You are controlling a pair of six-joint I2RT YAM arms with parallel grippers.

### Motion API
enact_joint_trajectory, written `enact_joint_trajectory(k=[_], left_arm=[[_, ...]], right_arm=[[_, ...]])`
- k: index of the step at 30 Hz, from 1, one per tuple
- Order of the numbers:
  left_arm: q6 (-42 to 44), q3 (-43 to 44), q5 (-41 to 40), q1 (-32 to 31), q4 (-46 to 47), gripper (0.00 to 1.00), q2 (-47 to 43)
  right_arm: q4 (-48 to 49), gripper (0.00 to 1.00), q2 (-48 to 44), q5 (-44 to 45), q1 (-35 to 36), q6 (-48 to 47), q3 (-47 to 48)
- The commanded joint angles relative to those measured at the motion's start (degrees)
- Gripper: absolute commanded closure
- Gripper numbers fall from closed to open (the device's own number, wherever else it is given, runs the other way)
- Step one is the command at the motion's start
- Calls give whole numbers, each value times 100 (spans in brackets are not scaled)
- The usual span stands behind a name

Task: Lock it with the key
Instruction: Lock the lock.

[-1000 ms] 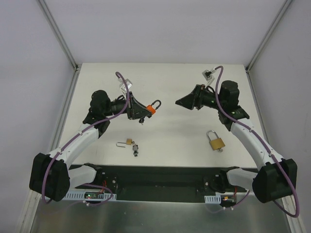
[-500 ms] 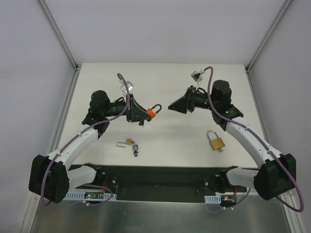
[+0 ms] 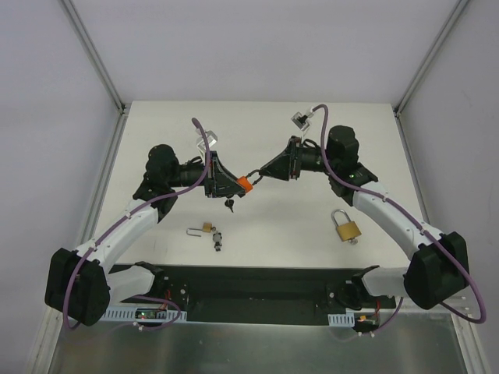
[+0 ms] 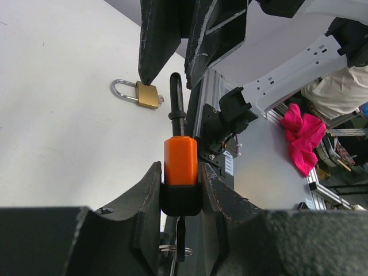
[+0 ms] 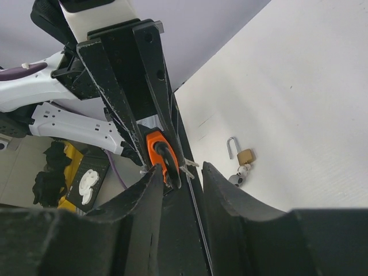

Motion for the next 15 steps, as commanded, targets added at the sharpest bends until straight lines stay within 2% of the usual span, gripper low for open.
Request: enact_joint_trajectory(k=[1,11,12,15], left_arm=[[21,303,177,-66,311,100,-197],[-93,408,221,-74,417,100,-92],[-102,408,230,-74,452,100,-101],[-111,408,247,-74,478,100,-101]], right_arm=[[500,65,5,-251,75,49,284],[772,66,102,-532,277,57,275],[781,68,120,-532,269,49,267],[781,82,111,-532,277,14,249]])
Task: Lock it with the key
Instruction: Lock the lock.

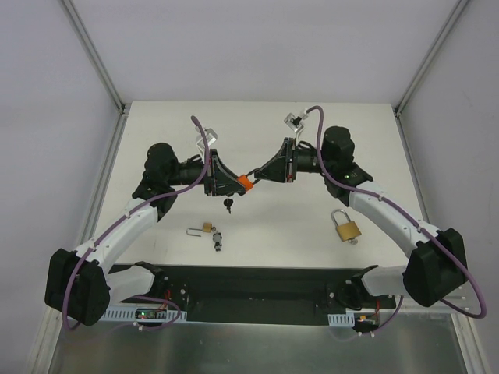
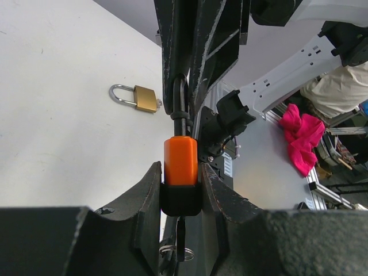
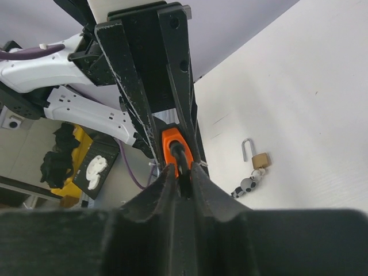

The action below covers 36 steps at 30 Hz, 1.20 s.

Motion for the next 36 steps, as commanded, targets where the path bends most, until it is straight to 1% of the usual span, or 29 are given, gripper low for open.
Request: enact_joint_trajectory(k=[1,3,4,11,19,26,30,36], left_arm=[[-102,294,234,-83,511,100,-101],[-138,277,243,-83,564,100,-110],[-155,268,269,-83,590,100,-110],[-489,207,445,-83,1073,100,-127],[-1261,13,691,-92,2337,100,-145],[-1649,-75,612,-127,3032,100,-66],[-1851,-5,586,-136,3253,100,92],[-1852,4,367,-136,3367,100,172]], right_arm=[[364,92,-9,-204,35,-72,212],[364,99,-44,-195,35,-124,194],[364,99,-53,-161,35,-151,186],[381,99,-123,-151,35,-318,62],[443,99,-203,-151,35,-467,-96],[495,99,-246,-195,87,-494,-166],[495,99,-273,-213,123,-476,-210],[495,99,-352,-160,184,-467,-351]])
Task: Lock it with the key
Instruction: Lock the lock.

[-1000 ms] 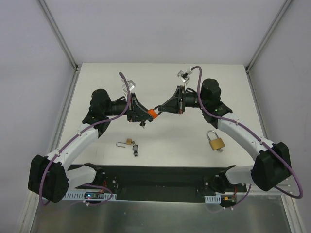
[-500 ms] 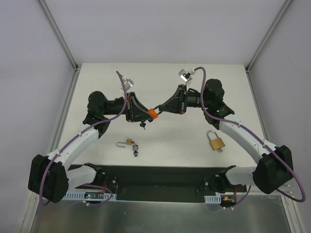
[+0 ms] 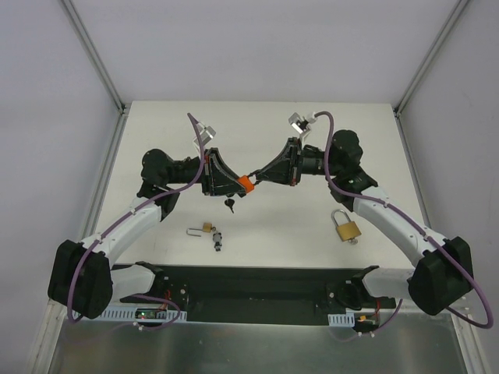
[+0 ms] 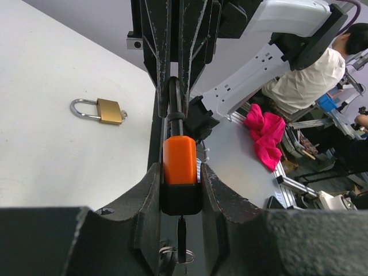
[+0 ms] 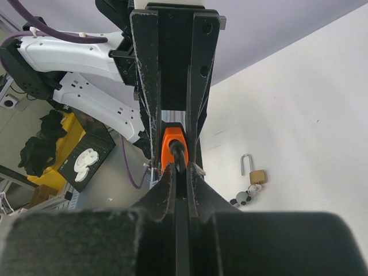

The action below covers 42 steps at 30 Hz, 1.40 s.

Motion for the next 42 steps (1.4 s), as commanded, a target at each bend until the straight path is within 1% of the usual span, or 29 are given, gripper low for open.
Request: enact_joint_trajectory(k=[1,9,18,23,26,32,42], left_arm=[[-92,214,-241,-136,1147,100,-93],[180,205,-610,-136,971,100,-40],[654,249,-971,-136,339,100,13],[716,293,-1033,-136,330,100,4],[638,311,-1033,-136,487,100,13],[242,320,-989,-136,1129,100,65],[110,328,-1120,-136,1358,100,162]], right_arm=[[-20,99,-53,52,130,-190,-200],[-20,99,-26,96,218,-102,-297],[-20,99,114,166,314,74,-253],[-20,99,176,157,375,92,-261],[-20,99,220,148,393,65,-270],[-29,99,316,148,481,4,-314],[-143,99,413,52,578,-110,-323]])
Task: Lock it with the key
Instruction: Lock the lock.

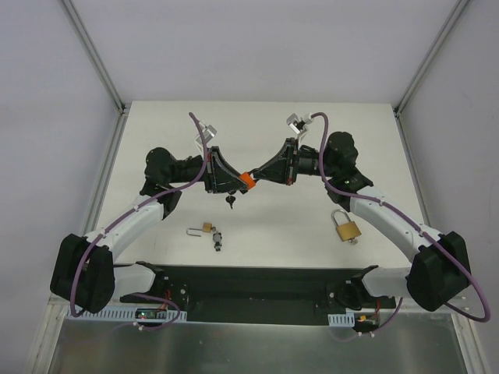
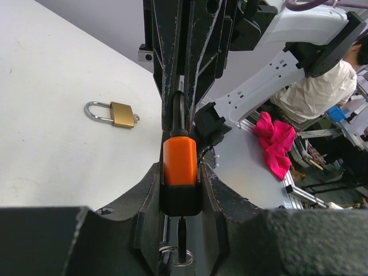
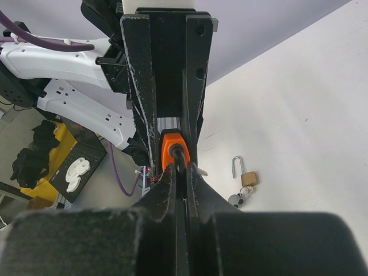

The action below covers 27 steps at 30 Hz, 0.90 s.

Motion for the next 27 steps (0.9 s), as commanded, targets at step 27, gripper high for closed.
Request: enact_joint_trajectory(k=[27], left_arm=[[-227,590,-986,-116,1472,100,117]], right_arm=[[-1142,99,337,-320,822,-750,63]])
